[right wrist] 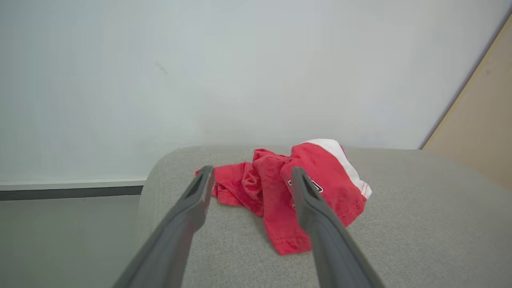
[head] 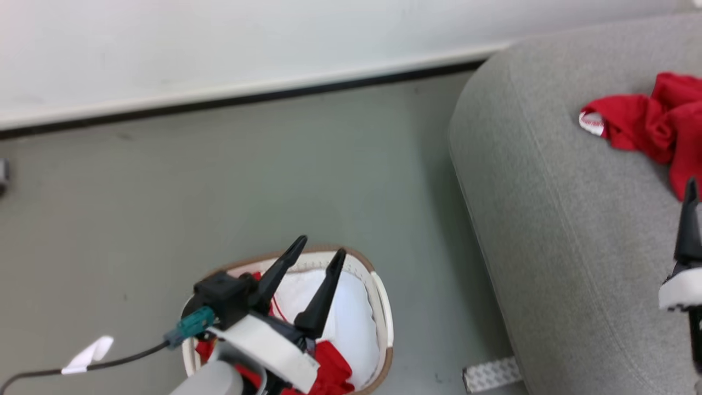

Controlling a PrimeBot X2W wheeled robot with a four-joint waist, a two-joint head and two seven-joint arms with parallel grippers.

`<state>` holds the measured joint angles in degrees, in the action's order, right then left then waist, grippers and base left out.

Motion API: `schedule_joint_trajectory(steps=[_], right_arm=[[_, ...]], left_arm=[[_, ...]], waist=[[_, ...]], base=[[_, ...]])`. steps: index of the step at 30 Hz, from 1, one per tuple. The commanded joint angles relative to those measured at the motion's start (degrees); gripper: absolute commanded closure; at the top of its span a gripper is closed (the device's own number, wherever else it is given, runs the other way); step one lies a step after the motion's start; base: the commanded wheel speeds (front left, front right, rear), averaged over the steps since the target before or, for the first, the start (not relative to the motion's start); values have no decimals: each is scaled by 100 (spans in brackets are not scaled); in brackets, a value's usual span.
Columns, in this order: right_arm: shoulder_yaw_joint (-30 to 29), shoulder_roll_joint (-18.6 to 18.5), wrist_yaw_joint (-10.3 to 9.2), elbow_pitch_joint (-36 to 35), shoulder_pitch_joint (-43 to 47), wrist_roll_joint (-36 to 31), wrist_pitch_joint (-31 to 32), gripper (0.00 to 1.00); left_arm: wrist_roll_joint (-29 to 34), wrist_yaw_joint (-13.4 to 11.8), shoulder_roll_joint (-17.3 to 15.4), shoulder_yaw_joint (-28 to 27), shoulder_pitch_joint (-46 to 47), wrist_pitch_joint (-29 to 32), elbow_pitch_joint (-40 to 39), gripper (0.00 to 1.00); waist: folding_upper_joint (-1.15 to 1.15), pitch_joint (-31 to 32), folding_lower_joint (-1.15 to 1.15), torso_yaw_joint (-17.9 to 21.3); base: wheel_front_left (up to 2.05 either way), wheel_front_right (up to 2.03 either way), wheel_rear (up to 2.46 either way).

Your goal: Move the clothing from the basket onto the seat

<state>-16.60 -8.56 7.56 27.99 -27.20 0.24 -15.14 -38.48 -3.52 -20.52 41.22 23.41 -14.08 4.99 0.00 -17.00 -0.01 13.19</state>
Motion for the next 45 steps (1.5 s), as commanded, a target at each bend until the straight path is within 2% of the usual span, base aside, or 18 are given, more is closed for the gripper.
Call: schedule_joint_trajectory(steps=[1,6,15,24,30,38,45], right_arm=[[58,58,-14,-248,293,45,1,0],[182,220,-14,-863,901,-77,3,0],[658,450,-14,-1496,1855,-75,1,0],[1039,554,-14,-1549,2490,-72,2,0],[1223,560,-14,-1423,2707,162,1,0],[1412,561,-14,-1249,2837,373,1,0],[1496,563,-14,-1196,2768,446,1,0]], left_arm=[[-48,-12,17,-88,-211,-63,60,0],[102,-10,120,-370,-587,-107,196,0],[624,175,514,-1460,-1540,-106,255,0],[1296,521,915,-2480,-2273,-107,372,0],[1648,775,1184,-3024,-2556,-108,521,0],[1943,987,1388,-3357,-2718,-108,667,0],[2110,1066,1511,-3512,-2714,-108,731,0]], waist=[[0,387,1,-127],[0,771,1,-303],[0,1370,1,-599],[0,1757,1,-812],[0,1913,1,-905],[0,2009,1,-974],[0,1998,1,-986]], base=[[0,0,0],[0,0,0],[0,0,0],[0,0,0],[0,0,0],[0,0,0],[0,0,0]])
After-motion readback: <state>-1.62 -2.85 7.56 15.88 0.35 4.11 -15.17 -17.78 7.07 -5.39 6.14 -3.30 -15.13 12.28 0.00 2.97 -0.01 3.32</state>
